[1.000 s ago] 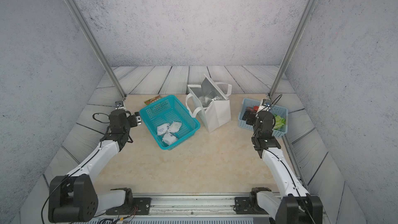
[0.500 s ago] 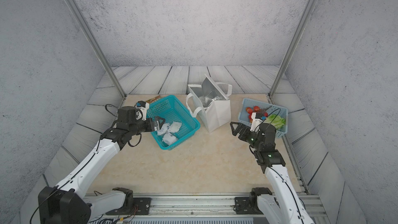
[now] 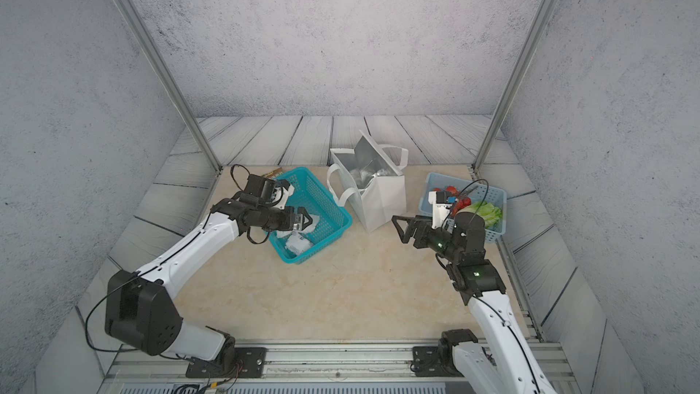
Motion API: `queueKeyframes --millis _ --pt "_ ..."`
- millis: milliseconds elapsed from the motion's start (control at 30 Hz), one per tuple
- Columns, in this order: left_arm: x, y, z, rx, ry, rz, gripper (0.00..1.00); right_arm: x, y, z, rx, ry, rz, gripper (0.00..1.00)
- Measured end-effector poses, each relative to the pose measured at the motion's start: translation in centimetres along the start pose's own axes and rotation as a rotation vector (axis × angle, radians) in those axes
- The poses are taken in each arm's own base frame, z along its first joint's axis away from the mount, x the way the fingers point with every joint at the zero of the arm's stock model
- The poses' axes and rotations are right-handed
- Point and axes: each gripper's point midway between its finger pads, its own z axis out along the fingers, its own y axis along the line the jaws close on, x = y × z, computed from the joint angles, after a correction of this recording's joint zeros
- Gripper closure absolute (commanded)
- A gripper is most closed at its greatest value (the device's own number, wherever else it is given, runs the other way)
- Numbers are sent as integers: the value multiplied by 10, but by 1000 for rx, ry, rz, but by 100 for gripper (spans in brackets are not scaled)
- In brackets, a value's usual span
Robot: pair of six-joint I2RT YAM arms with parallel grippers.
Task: Place the ice pack in the delivery bag
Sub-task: Adjust the delivery bag at the center of the board.
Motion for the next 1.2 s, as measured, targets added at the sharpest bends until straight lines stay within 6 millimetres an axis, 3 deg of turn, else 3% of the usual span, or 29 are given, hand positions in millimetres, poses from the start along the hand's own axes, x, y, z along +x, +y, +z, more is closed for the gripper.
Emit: queueKeyframes --millis 167,333,533,833,1033,1200 --pt "-16 -20 0 112 -52 -150 3 -15 -7 5 50 -28 -108 1" --pt "-52 -55 -10 258 -137 -364 6 -7 -21 12 87 -12 -89 1" --pt "-90 -106 -19 314 -190 -406 10 6 -34 15 120 -2 -38 1" --pt "-120 -145 27 128 -204 -308 12 -1 -35 8 150 -38 -44 1" --pt "-130 -147 58 -60 -208 -187 13 -3 -32 1 161 -56 -54 1" --pt "-137 -140 73 -172 -220 -96 45 0 -32 -1 171 -45 -56 1"
